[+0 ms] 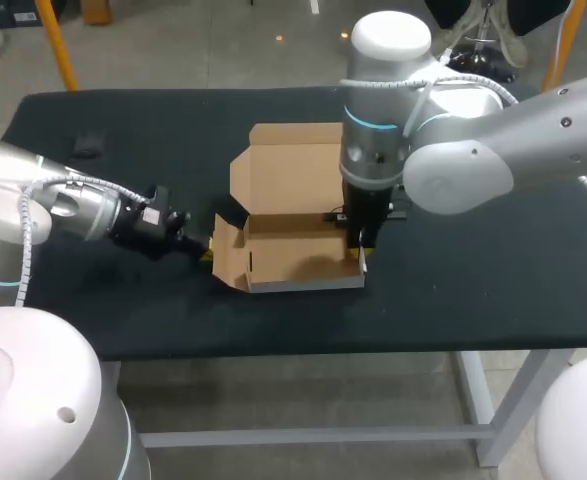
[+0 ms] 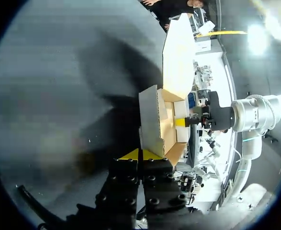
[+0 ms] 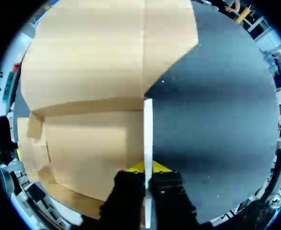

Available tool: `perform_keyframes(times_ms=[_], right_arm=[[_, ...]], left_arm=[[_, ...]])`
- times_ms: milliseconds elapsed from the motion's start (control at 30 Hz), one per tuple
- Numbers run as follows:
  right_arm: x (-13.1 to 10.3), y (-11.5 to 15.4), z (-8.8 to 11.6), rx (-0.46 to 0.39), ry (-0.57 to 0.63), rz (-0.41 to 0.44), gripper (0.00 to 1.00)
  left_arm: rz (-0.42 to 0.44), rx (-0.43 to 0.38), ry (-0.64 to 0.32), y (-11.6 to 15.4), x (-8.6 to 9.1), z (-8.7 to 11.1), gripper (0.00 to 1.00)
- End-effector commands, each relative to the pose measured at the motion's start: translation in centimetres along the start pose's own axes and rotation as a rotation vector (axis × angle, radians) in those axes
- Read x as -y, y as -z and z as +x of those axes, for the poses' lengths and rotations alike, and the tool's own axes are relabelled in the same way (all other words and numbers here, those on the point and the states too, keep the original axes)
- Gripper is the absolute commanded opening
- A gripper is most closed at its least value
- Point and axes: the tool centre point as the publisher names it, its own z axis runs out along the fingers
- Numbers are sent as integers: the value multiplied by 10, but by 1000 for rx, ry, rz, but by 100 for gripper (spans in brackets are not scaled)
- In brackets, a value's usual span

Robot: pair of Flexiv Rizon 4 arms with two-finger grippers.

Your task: Assemble the packaging by folding the flat box into shape, placing the metal phone stand inside, and closing the box properly

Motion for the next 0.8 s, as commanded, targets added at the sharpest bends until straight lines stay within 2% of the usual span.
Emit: perform_keyframes(times_ms=[33, 300, 800], right_arm=[[0, 1, 1, 3, 0, 2, 0], [0, 1, 1, 3, 0, 2, 0], [0, 1, 1, 3, 0, 2, 0]], left_arm=[[5, -16, 3, -3, -2, 6, 0], [10, -86, 38, -10, -2, 15, 0], [9, -169, 62, -19, -2, 22, 0]])
